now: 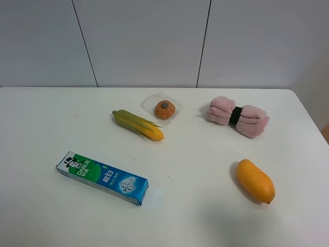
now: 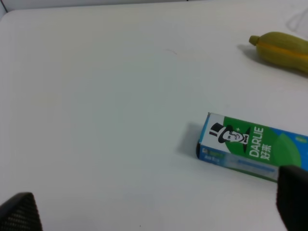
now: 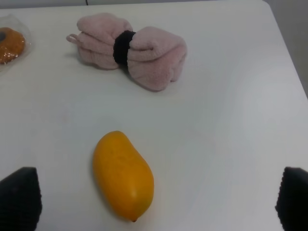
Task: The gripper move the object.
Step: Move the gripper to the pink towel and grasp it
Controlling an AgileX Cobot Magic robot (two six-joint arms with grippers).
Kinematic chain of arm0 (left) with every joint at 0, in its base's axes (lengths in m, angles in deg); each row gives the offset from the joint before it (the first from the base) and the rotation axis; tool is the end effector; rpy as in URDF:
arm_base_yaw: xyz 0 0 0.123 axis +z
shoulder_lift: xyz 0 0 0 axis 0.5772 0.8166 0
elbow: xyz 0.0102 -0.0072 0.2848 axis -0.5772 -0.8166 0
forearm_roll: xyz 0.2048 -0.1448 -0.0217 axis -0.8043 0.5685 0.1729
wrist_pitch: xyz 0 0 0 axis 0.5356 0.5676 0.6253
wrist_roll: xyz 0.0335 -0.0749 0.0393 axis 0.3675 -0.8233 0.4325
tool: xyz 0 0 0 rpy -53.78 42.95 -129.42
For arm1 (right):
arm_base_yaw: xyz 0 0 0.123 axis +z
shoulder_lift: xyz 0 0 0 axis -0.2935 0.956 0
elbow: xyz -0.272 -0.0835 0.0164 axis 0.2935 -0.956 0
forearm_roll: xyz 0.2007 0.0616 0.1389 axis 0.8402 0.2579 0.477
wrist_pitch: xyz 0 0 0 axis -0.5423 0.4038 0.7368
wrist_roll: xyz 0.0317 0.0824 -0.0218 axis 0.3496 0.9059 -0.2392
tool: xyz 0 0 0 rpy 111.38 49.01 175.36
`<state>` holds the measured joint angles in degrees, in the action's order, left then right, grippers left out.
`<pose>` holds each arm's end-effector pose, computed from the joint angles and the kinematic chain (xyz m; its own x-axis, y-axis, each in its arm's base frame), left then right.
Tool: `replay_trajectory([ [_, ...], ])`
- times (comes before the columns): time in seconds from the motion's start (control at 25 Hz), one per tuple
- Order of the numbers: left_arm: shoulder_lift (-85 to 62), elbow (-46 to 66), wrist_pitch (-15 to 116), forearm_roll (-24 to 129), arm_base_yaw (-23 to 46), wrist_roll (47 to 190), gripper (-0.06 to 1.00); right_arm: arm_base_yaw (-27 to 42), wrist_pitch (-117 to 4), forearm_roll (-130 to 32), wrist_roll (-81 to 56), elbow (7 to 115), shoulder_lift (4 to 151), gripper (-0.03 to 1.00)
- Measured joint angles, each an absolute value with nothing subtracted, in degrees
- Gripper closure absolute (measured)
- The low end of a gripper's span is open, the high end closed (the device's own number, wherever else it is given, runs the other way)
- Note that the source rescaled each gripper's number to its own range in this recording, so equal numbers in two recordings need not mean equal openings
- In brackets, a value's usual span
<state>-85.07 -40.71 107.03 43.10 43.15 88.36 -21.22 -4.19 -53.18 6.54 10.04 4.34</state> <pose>-0.0059 -0.0060 0.2797 -0.4384 -0.0305 -0.8982 -0.0742 0.9972 0.0023 -0.0062 0.0057 0.2784 -0.4556 -0.0023 -0.8902 0.0048 1.0000 -0.0050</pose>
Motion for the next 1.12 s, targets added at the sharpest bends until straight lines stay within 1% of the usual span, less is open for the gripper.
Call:
replay_trajectory([
  [0.24, -85.07, -40.71, 107.03, 43.1, 43.15, 88.36, -0.06, -21.22, -4.19, -52.28, 5.31, 10.04, 6.76, -0.03],
  [0.4, -85.07, -40.71, 107.03, 43.1, 43.15, 88.36, -0.06, -21.22, -4.26, -52.1, 1.01, 10.29, 17.74, -0.03],
  [0.52, -85.07, -40.71, 107.03, 43.05, 43.15, 88.36, -0.06, -21.22, -5.33, -52.43, -5.57, 13.61, 29.48, -0.03],
  [0.64, -85.07, -40.71, 107.03, 43.05, 43.15, 88.36, -0.06, -21.22, -5.87, -52.43, -9.5, 20.07, 40.43, -0.03],
  [0.88, -85.07, -40.71, 107.03, 43.05, 43.15, 88.36, -0.06, -21.22, -6.81, -52.25, -18.04, 37.59, 60.97, -0.03],
  [1.04, -85.07, -40.71, 107.03, 43.05, 43.15, 88.36, -0.06, -21.22, -6.31, -52.25, -25.41, 47.79, 72.61, -0.03],
  [1.12, -85.07, -40.71, 107.03, 43.05, 43.15, 88.36, -0.06, -21.22, -6.77, -52.19, -26.81, 51.19, 77.33, -0.03],
])
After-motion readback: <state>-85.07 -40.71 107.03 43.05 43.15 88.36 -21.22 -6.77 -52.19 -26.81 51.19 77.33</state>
